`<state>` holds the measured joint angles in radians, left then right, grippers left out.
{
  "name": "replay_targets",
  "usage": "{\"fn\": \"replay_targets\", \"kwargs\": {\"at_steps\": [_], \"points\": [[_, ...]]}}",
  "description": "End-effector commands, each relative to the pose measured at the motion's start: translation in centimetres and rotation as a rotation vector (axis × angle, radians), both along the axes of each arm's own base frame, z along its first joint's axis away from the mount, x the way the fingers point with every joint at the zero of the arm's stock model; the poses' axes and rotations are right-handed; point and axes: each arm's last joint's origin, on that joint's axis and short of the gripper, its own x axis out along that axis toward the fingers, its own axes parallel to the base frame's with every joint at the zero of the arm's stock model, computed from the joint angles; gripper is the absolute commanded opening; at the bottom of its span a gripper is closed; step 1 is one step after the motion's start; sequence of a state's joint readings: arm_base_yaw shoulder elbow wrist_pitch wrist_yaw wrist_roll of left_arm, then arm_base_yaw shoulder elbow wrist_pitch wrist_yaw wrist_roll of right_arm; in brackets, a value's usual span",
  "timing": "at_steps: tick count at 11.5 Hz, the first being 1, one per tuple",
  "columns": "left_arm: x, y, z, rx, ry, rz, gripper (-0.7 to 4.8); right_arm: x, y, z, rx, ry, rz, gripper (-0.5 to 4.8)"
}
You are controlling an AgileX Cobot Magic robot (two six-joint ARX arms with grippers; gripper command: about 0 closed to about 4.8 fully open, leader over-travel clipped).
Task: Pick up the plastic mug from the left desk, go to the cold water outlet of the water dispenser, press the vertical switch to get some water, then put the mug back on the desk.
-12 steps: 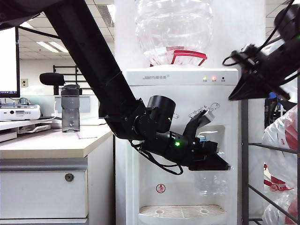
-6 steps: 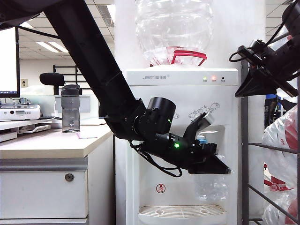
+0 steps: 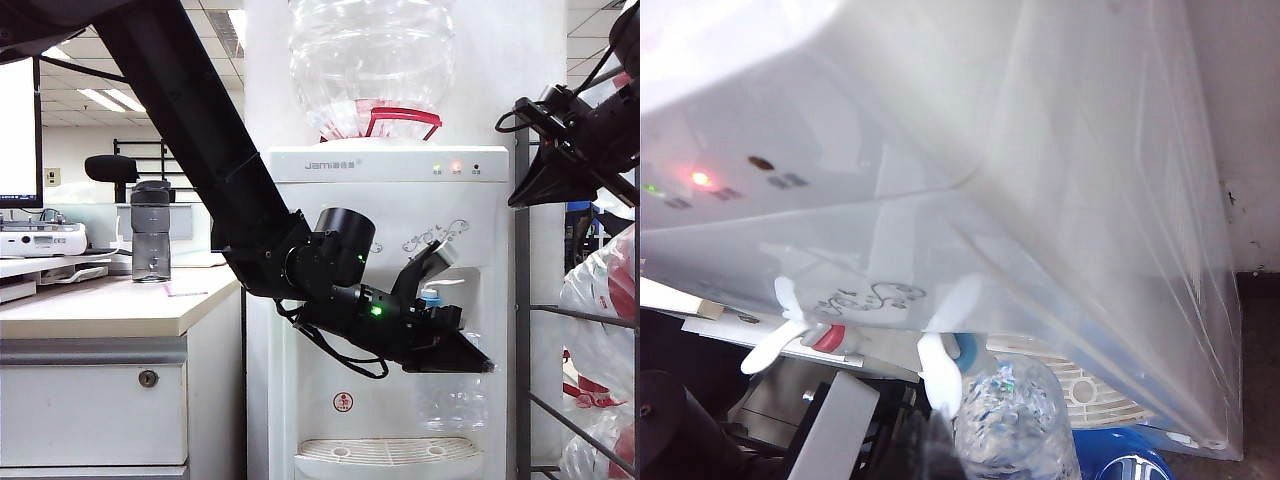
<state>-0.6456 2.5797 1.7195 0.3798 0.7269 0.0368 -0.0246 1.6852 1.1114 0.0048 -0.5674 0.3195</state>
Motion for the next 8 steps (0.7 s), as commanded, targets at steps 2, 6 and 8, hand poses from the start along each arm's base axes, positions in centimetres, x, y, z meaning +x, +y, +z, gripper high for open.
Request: {"fn": "replay_targets", "kwargs": {"at_steps": [2, 6, 8], "points": [[0.2, -0.3, 2.3, -0.057, -0.077, -0.027, -0.06, 0.0, -0.5, 0.5, -0.011, -0.033, -0.019, -0.06], [0.0, -0.3, 3.2, -0.075, -0.088, -0.058, -0.06, 0.1, -0.9, 0.6, -0.012, -0.045, -0.031, -0.06], [-0.2, -0.2, 3.6, -0.079, -0.098, -0.071, -0.06, 0.1, -1.0, 0.6, -0.013, -0.045, -0.034, -0.06]]}}
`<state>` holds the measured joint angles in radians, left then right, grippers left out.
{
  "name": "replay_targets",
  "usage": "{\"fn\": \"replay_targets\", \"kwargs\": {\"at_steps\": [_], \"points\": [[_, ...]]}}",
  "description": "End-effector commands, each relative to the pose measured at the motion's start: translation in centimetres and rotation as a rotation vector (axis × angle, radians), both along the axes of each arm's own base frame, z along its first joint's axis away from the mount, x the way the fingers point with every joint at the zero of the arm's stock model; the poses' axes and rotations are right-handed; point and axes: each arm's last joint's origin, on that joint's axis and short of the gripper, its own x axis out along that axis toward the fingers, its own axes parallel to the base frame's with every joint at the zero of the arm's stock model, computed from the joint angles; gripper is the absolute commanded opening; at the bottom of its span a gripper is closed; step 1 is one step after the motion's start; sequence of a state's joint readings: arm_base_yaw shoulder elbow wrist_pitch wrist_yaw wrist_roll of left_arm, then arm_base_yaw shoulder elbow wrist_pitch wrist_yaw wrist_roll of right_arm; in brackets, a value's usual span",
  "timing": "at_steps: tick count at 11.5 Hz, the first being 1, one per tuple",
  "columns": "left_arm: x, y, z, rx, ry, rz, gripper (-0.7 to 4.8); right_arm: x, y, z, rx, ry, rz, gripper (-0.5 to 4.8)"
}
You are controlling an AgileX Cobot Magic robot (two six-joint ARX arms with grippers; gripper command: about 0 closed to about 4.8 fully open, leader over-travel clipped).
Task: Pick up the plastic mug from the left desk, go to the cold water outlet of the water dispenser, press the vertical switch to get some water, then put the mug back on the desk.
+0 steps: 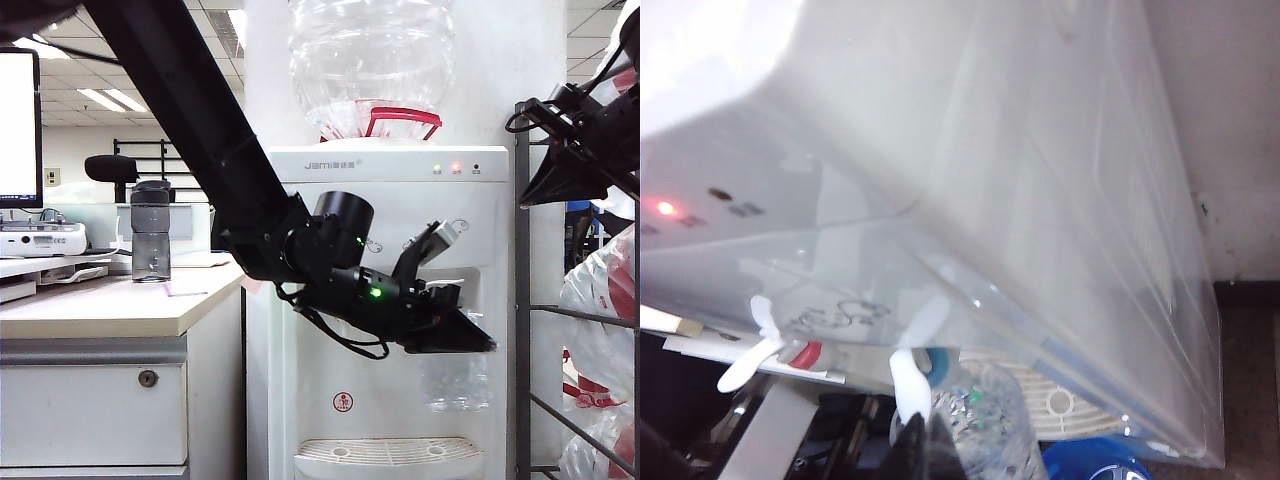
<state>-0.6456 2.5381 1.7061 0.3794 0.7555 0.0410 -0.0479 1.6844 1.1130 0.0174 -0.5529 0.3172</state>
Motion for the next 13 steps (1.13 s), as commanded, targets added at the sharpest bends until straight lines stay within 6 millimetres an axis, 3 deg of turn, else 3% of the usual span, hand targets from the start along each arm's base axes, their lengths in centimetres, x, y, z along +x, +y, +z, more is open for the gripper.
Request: {"fn": "replay_targets", "kwargs": {"at_steps": [1, 4, 13], "points": [[-0.16, -0.2, 2.23, -0.059, -0.082, -0.053, -0.06, 0.0, -0.1, 0.48, -0.004, -0.029, -0.002, -0.06], [-0.32, -0.17, 3.13, -0.074, -0.085, -0.078, -0.06, 0.0, -0.1, 0.51, -0.003, -0.03, -0.002, -0.06], [-0.65, -0.28, 2.5, -0.029, -0.104, -0.09, -0.06, -0.07, -0.08, 1.15, 0.006, -0.061, -0.002, -0.06]]}}
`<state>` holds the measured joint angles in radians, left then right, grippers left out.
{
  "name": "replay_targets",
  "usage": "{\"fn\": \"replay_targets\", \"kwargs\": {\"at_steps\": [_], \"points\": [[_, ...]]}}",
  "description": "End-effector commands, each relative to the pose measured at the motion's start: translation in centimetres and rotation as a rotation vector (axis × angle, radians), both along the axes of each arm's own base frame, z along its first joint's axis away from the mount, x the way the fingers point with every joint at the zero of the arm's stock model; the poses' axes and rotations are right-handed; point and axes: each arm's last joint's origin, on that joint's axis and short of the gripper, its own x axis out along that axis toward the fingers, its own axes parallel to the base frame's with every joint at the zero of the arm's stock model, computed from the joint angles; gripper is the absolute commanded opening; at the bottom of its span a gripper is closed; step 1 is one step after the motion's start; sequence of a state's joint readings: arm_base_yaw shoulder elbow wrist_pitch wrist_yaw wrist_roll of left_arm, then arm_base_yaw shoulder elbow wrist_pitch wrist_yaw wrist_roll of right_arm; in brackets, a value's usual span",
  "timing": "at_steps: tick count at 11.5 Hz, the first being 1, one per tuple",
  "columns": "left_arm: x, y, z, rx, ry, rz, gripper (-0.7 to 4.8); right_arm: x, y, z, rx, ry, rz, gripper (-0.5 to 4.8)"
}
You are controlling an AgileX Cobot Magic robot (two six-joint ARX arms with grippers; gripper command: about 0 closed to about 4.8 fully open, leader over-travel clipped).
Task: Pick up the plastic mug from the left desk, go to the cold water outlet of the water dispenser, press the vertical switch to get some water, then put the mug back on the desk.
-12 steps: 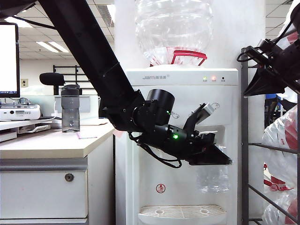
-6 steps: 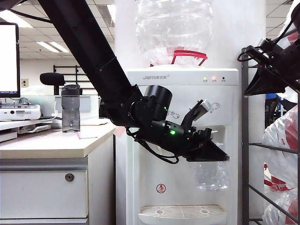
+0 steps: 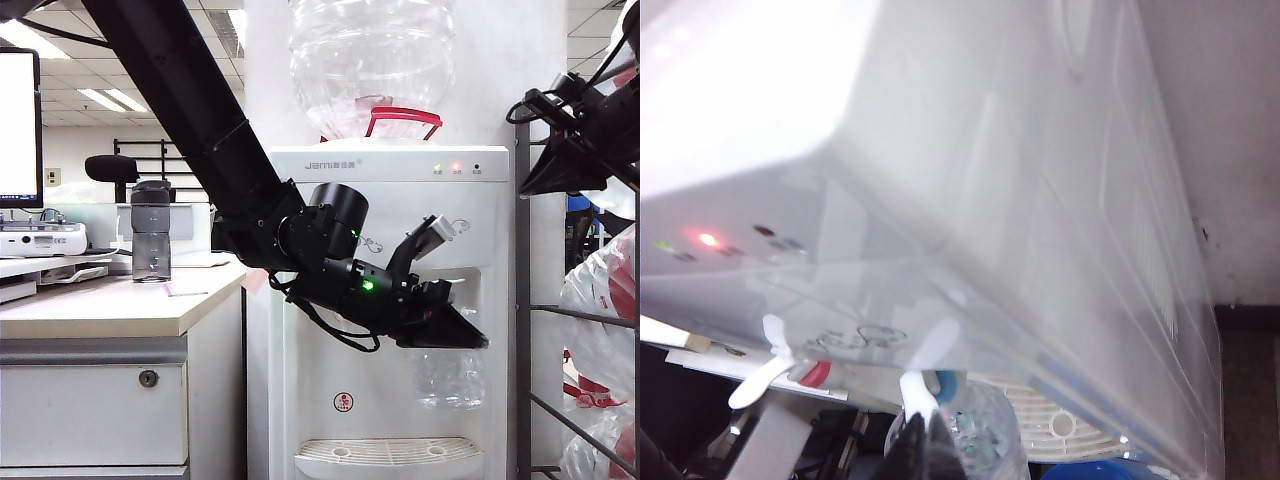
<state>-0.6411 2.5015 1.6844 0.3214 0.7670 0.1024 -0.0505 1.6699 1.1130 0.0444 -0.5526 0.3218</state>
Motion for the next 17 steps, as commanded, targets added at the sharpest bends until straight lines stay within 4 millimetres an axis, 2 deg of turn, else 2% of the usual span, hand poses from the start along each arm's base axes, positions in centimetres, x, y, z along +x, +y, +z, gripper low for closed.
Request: {"fn": "replay_targets", "kwargs": {"at_steps": [1, 10, 17], "points": [[-0.6, -1.0, 1.7, -0.056, -0.094, -0.073, -0.06, 0.0, 0.0, 0.4, 0.006, -0.022, 0.005, -0.06], [-0.5, -1.1, 1.3, -0.055, -0.158, -0.079, -0.06, 0.0, 0.0, 0.4, 0.007, -0.023, 0.008, -0.06], [-2.1, 0.0, -0.8, -0.151, -0.192, -0.02, -0.06, 0.0, 0.0, 0.5, 0.006, -0.024, 0.008, -0.06]]}}
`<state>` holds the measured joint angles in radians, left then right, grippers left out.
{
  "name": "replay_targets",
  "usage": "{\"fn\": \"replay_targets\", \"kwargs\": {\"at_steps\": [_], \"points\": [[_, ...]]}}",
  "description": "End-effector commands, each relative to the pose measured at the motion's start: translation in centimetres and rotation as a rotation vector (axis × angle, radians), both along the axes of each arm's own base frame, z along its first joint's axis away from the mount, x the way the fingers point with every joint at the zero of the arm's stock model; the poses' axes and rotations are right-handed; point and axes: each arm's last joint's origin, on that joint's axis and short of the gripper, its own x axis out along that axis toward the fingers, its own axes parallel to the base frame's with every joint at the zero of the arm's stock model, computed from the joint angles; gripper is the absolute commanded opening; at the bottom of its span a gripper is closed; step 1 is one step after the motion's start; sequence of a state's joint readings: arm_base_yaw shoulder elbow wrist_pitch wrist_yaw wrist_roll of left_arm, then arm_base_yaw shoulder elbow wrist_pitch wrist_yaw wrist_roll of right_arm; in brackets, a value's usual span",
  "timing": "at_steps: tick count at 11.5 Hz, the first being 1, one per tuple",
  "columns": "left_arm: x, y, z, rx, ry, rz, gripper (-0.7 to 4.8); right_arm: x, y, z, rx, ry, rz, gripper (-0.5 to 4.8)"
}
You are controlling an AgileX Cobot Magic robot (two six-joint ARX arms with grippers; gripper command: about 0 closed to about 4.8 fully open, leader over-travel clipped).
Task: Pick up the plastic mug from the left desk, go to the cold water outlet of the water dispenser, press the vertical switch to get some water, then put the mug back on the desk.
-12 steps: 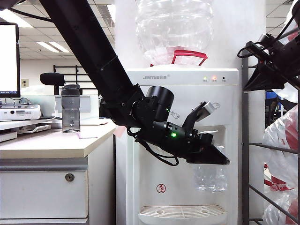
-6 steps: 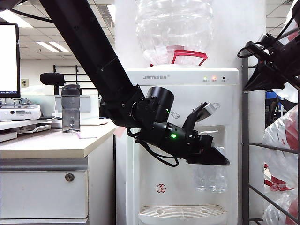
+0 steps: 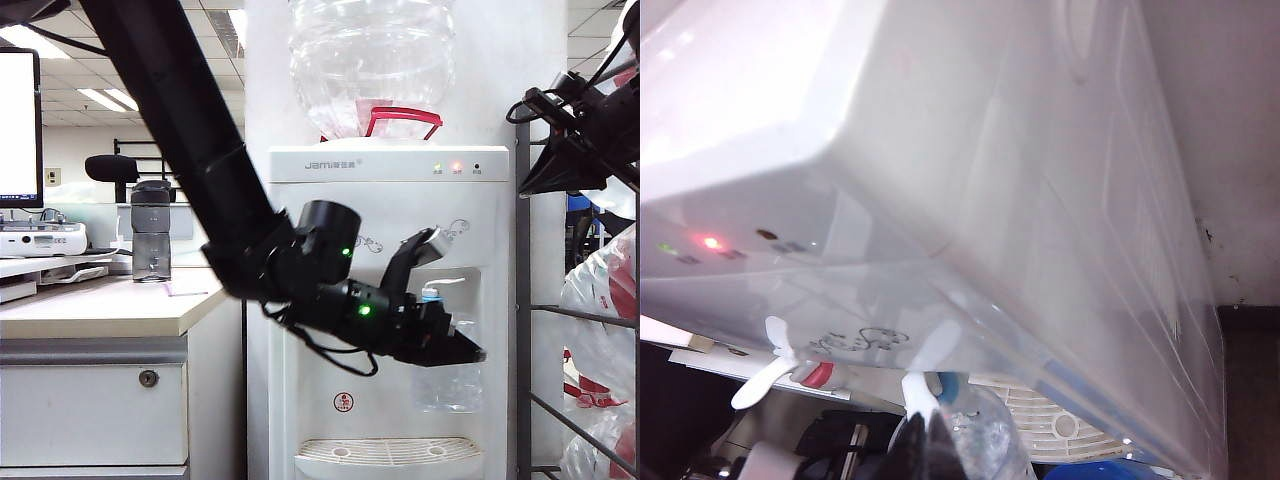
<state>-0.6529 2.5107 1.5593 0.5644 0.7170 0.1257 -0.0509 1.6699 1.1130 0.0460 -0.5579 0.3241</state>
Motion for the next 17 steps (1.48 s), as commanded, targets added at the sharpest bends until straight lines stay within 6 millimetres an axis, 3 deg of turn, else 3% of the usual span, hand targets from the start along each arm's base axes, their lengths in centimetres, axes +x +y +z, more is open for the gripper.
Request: {"fn": "replay_targets", "kwargs": {"at_steps": [1, 17], "points": [[-0.72, -0.46, 1.28, -0.108, -0.084, -0.049, -0.06, 0.0, 0.04, 0.42, 0.002, -0.023, 0.005, -0.06], [-0.7, -0.62, 0.73, -0.094, -0.067, 0.015, -0.06, -0.07, 0.15, 0.43, 0.022, -0.022, 0.041, -0.06]]}}
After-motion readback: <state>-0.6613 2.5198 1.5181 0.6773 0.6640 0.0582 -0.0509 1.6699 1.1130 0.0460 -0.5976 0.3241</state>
